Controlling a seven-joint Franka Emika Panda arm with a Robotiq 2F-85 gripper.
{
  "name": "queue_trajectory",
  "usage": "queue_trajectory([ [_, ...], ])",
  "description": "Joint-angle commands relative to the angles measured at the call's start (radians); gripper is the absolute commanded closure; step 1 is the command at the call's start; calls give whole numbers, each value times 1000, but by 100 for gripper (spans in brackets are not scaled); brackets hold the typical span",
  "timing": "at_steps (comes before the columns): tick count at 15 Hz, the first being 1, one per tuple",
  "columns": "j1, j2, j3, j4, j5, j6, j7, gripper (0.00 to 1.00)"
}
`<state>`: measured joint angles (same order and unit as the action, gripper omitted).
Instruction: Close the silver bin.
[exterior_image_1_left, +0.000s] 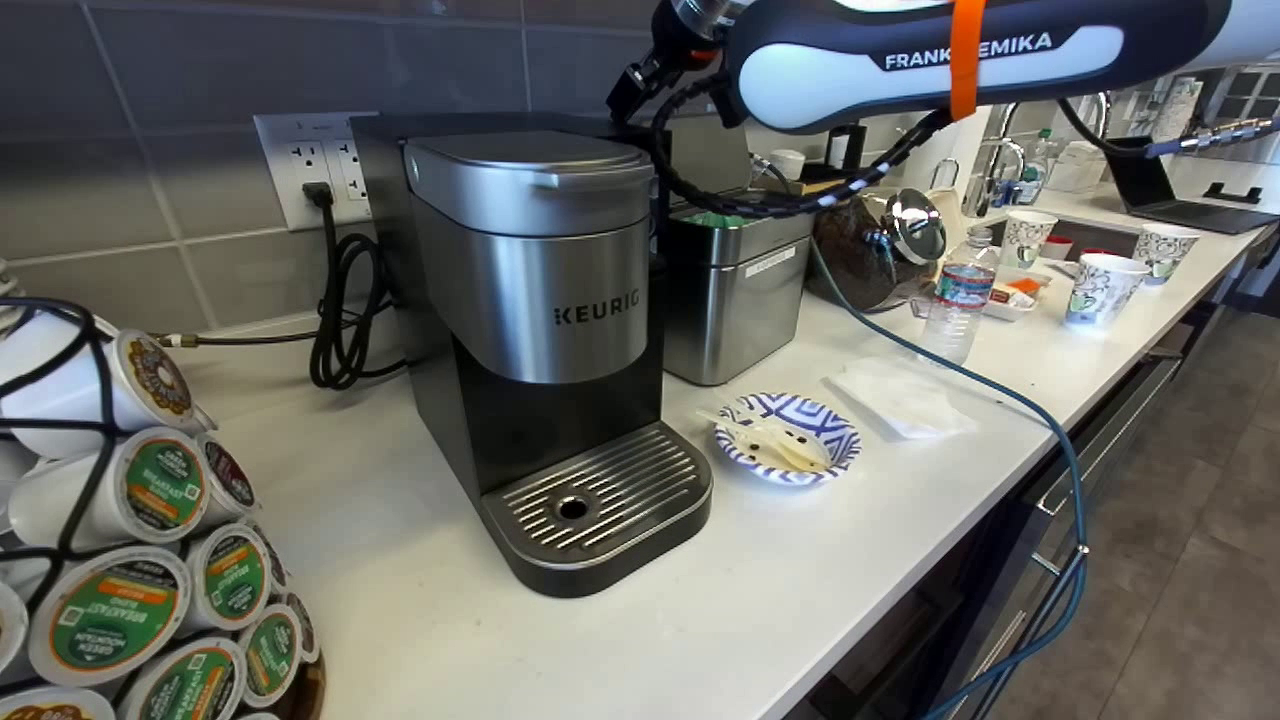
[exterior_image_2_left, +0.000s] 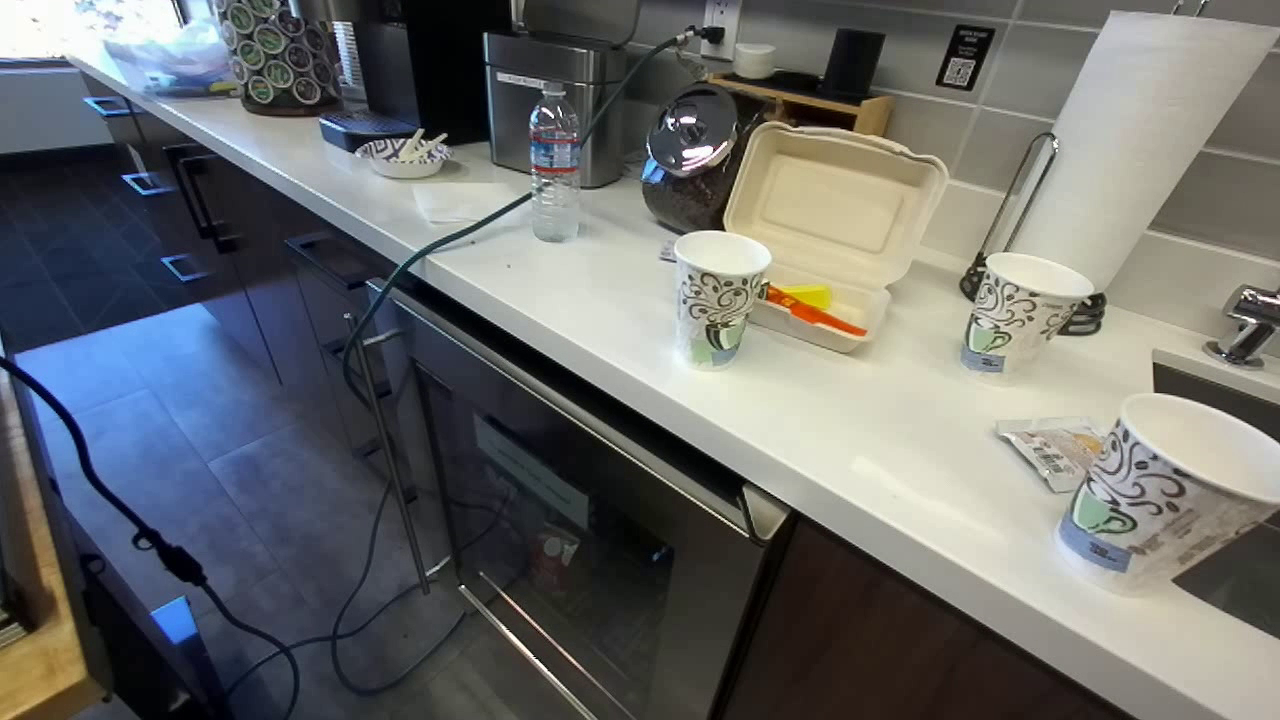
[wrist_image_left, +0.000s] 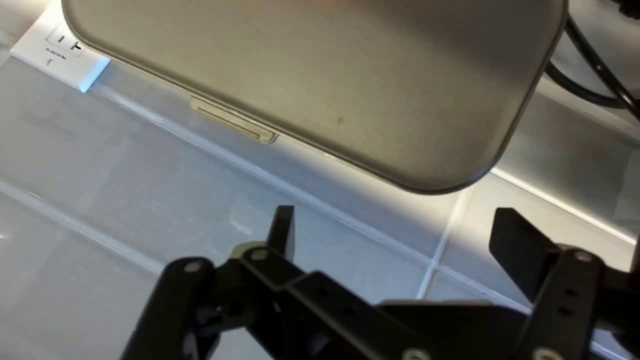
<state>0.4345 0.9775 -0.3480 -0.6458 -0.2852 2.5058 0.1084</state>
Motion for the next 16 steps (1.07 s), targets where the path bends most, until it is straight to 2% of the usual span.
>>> queue_trajectory([
  [1, 1, 64, -36, 78, -35, -6, -12, 0],
  [5, -2, 104, -47, 105, -38, 11, -29, 0],
  [10, 20, 102, -141, 114, -92, -82, -12, 0],
  [12, 40, 80, -182, 102, -117, -176, -36, 0],
  [16, 78, 41, -216, 92, -132, -380, -106, 0],
])
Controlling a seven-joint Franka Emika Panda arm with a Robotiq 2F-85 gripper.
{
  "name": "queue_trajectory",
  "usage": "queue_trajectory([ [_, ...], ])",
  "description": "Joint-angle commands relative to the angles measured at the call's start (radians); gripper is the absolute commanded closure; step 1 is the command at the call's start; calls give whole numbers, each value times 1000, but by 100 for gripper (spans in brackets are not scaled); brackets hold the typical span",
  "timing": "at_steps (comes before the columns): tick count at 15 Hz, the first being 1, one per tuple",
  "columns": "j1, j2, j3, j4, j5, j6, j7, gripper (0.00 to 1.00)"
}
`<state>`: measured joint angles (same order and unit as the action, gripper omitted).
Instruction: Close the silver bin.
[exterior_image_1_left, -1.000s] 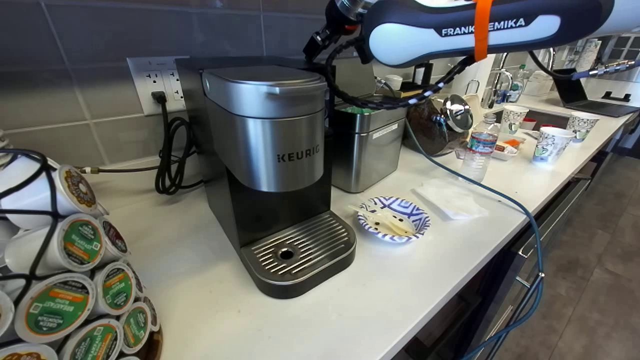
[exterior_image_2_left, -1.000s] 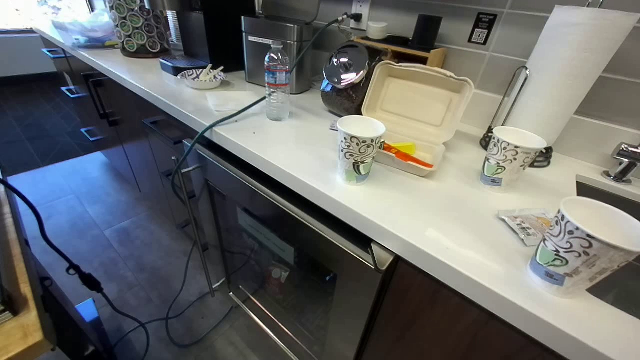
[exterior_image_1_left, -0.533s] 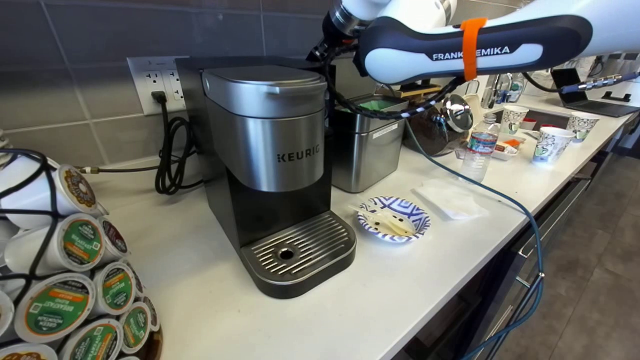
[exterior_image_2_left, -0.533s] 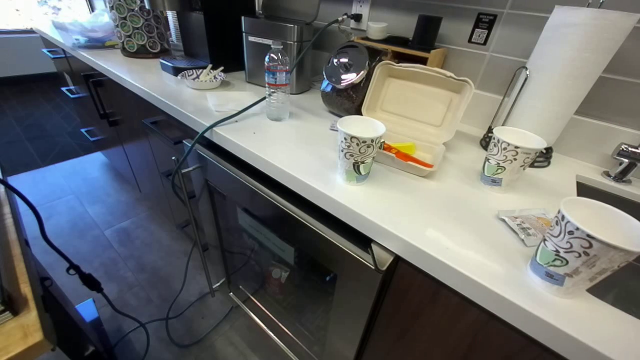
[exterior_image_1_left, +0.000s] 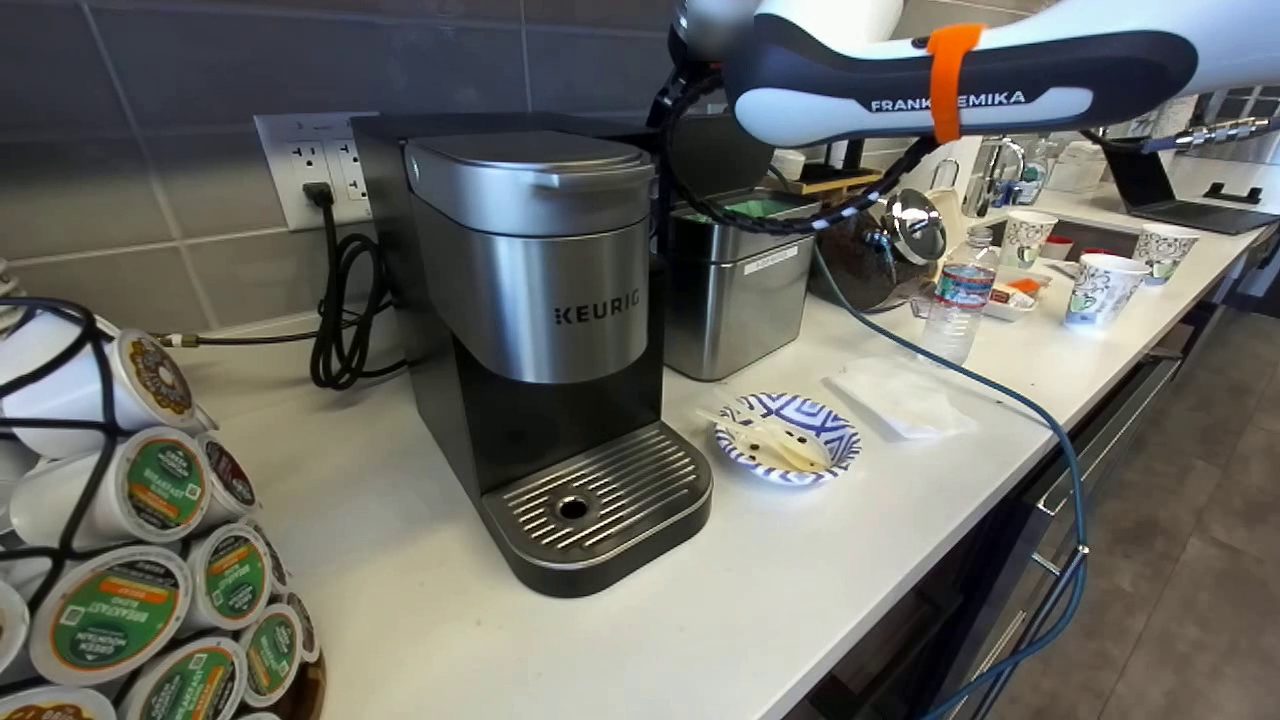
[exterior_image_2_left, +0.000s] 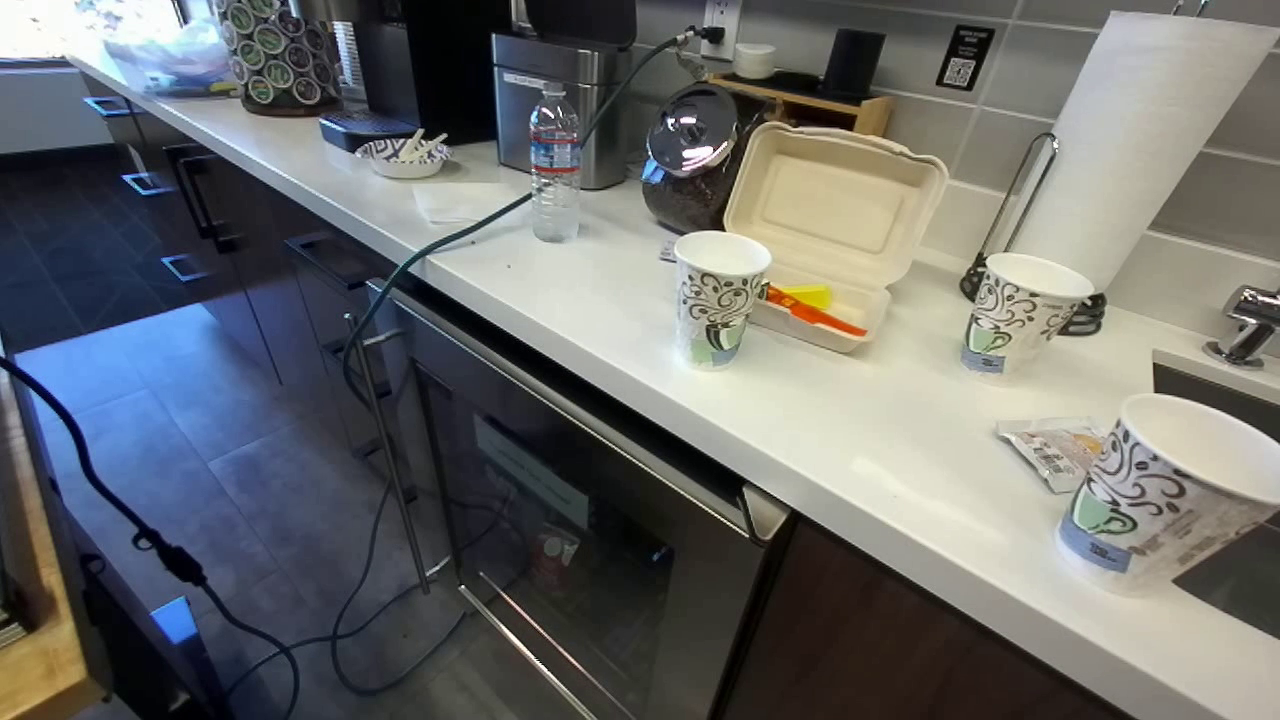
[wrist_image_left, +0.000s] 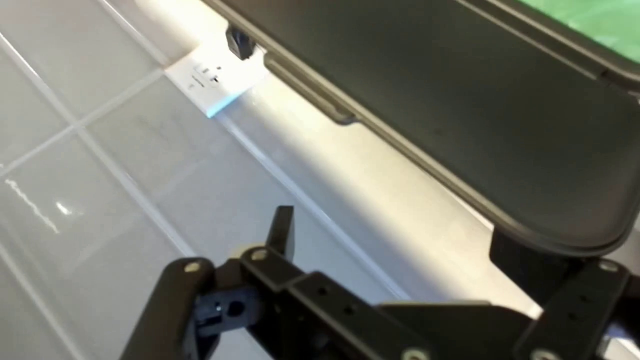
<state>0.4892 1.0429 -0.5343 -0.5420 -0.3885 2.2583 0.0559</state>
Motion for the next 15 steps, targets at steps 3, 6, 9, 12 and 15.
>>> queue_trajectory([
  [3, 38, -44, -32, -22, -20, -292, -128, 0],
  [6, 34, -48, -17, -30, 0, -442, -199, 0],
  [9, -16, -70, 47, -12, 98, -443, -160, 0],
  [12, -71, -106, 104, -15, 187, -365, -199, 0],
  [15, -125, -142, 171, -37, 271, -277, -253, 0],
])
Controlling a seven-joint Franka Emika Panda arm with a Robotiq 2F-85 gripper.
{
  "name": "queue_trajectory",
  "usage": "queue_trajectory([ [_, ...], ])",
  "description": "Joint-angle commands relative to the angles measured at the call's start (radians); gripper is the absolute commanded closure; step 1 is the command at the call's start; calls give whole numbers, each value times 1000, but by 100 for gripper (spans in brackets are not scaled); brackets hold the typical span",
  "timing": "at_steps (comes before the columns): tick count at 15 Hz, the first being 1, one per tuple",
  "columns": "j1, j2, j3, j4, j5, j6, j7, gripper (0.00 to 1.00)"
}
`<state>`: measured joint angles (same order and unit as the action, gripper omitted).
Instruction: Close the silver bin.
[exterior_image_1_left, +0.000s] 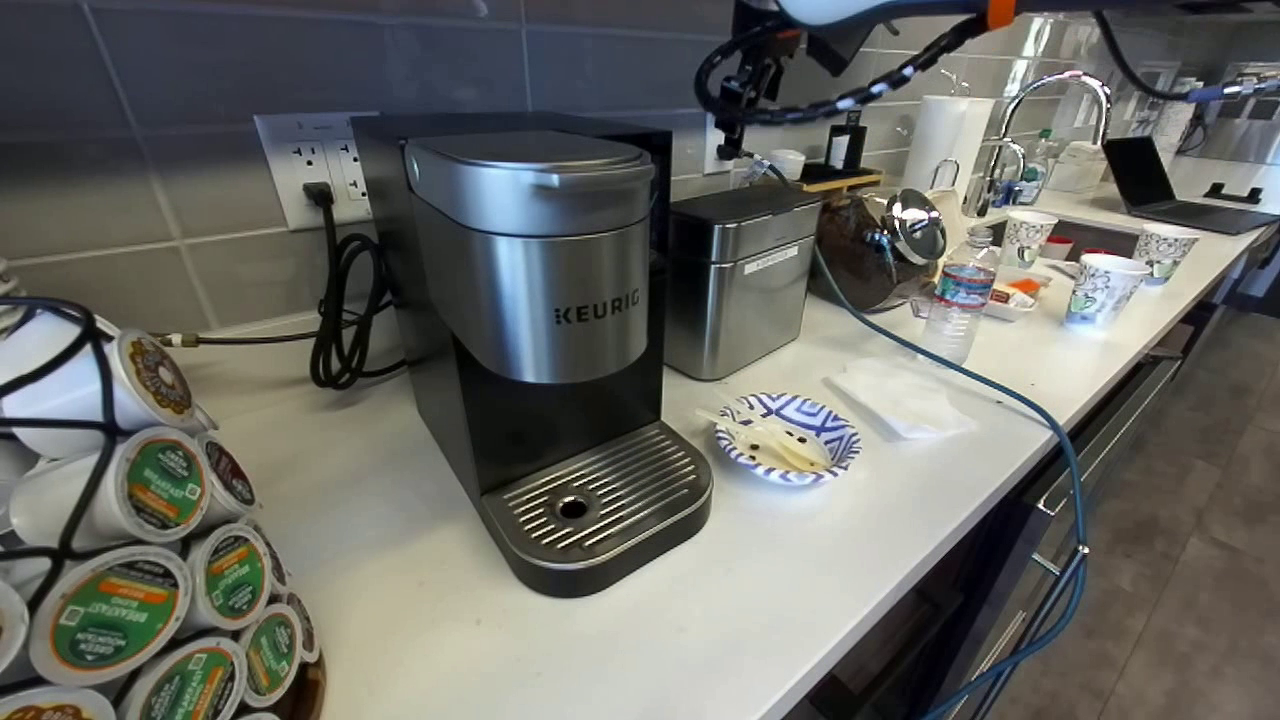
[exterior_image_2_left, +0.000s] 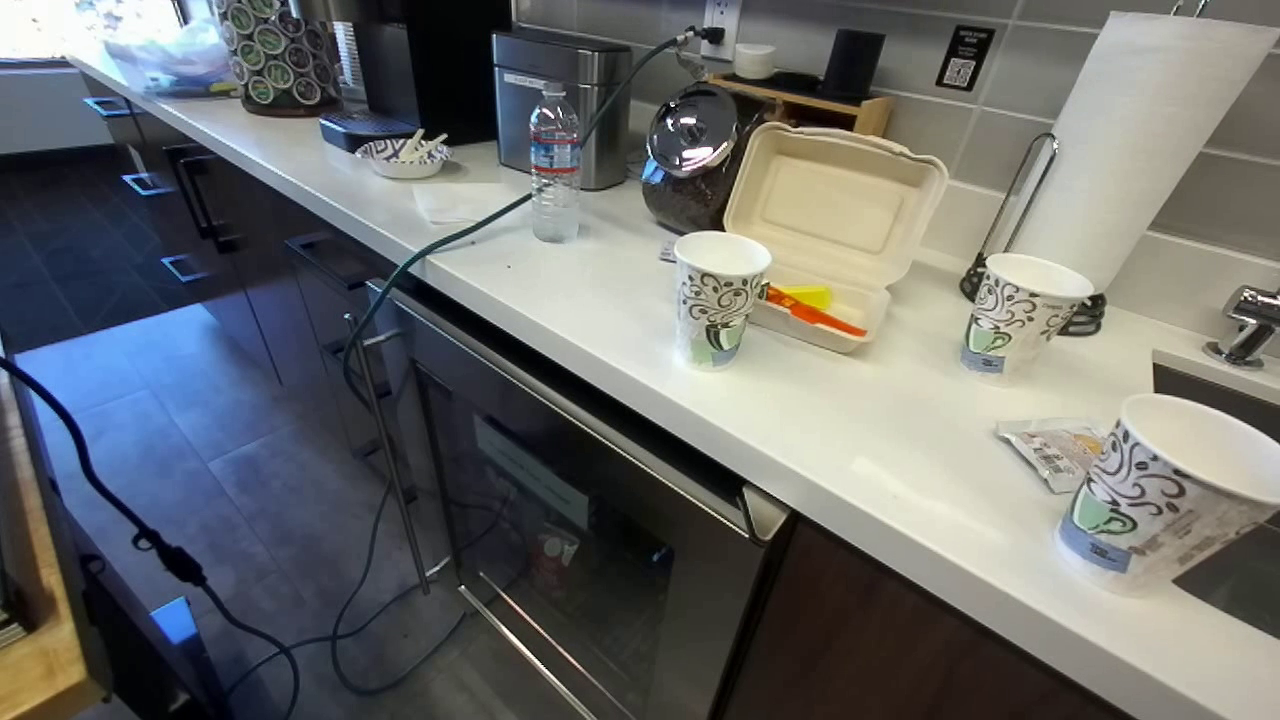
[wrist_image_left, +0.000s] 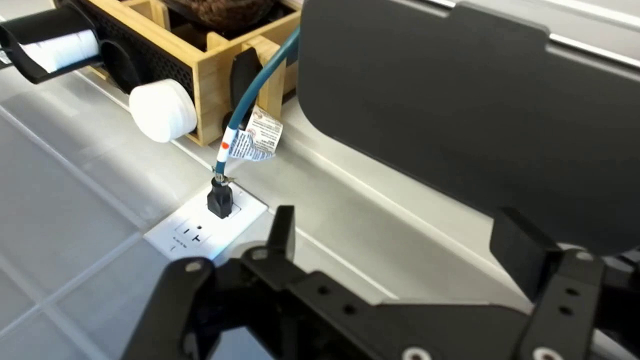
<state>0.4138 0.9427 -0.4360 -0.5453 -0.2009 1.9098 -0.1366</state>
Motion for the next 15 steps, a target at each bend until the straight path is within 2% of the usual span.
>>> queue_trajectory([
  [1, -67, -51, 100, -41, 113, 97, -82, 0],
  [6, -142, -79, 249, -113, 259, 206, -238, 0],
  [9, -194, -140, 340, -170, 345, 212, -384, 0],
  [10, -165, -59, 281, -72, 284, 203, -288, 0],
  [12, -187, -89, 316, -94, 313, 203, -342, 0],
  [15, -190, -105, 330, -118, 319, 207, -356, 0],
])
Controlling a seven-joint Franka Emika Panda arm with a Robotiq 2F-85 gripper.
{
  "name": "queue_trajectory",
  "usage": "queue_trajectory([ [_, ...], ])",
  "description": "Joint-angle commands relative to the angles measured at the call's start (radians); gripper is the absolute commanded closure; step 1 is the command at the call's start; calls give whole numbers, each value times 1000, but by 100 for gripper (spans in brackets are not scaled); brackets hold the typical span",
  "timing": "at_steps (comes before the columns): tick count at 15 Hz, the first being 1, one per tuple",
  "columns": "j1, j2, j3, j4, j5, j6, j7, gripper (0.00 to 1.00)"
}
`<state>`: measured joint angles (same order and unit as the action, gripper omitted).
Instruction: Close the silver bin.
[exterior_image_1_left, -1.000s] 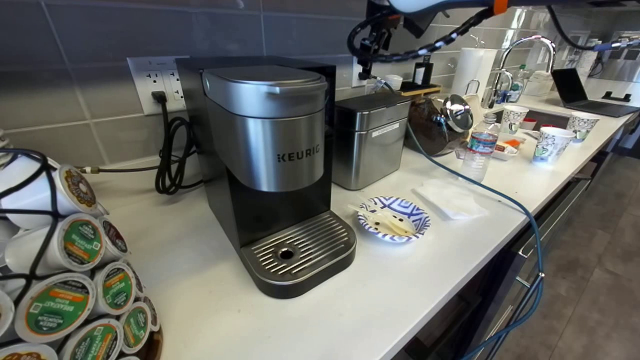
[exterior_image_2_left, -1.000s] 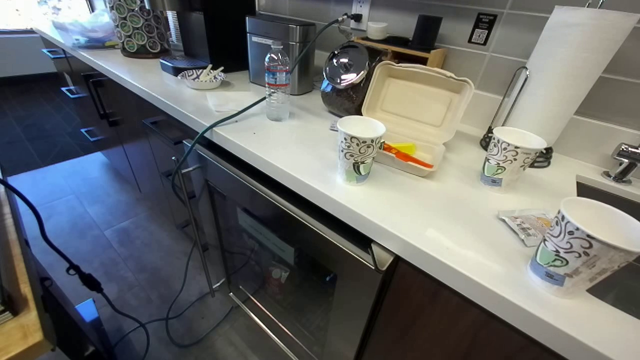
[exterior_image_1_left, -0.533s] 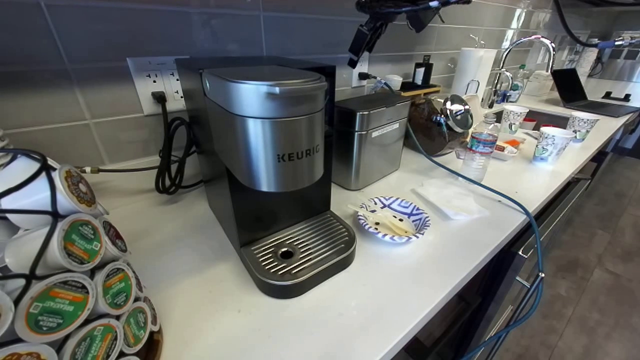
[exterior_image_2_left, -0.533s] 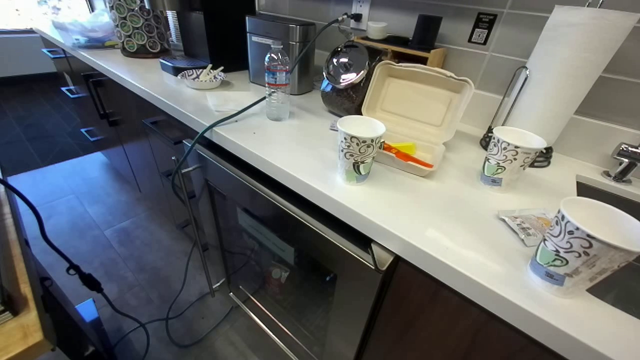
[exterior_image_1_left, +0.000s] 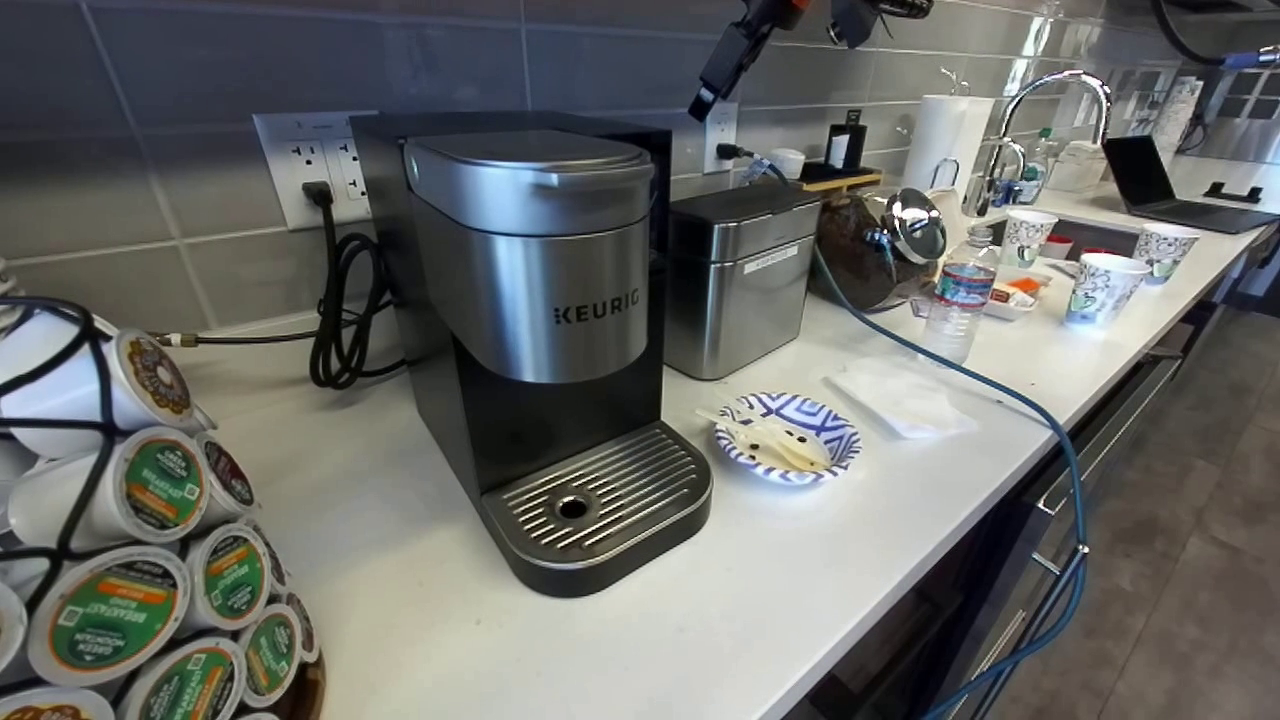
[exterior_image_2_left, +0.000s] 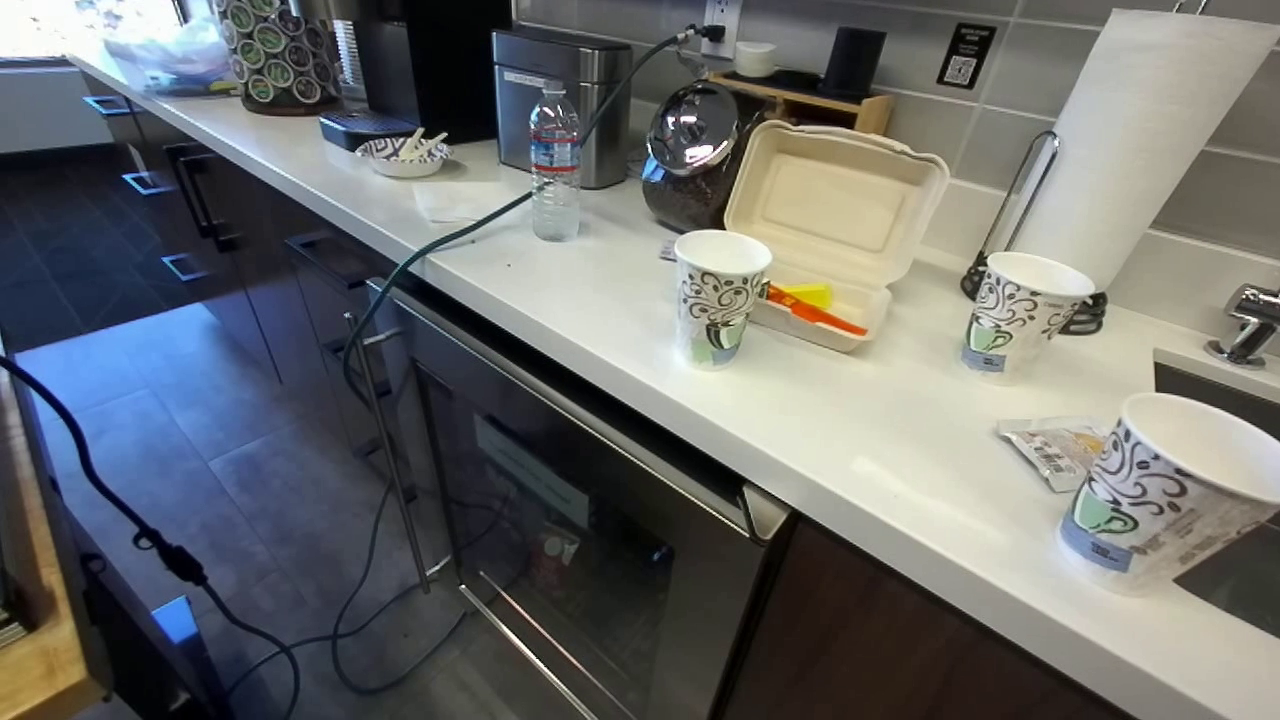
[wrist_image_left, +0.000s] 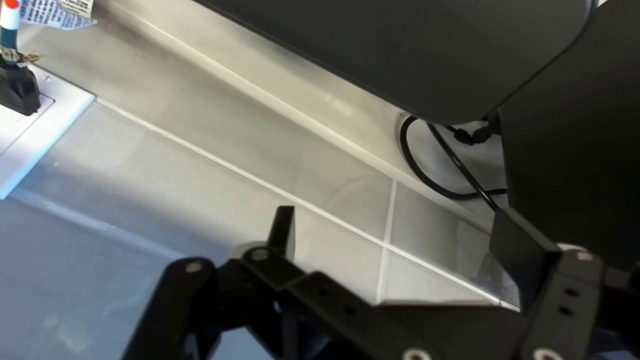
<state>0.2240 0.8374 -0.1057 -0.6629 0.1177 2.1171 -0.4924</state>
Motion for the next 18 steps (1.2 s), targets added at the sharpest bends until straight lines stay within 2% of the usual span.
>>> queue_trajectory([
  [1, 0, -1, 1, -2, 0, 0, 0, 0],
  [6, -22, -47, -9, -74, 10, 73, 5, 0],
  [10, -57, -108, 21, -164, 39, 125, -46, 0],
  [15, -116, -244, 106, -370, 120, 150, -239, 0],
  [18, -144, -329, 119, -485, 139, 139, -335, 0],
])
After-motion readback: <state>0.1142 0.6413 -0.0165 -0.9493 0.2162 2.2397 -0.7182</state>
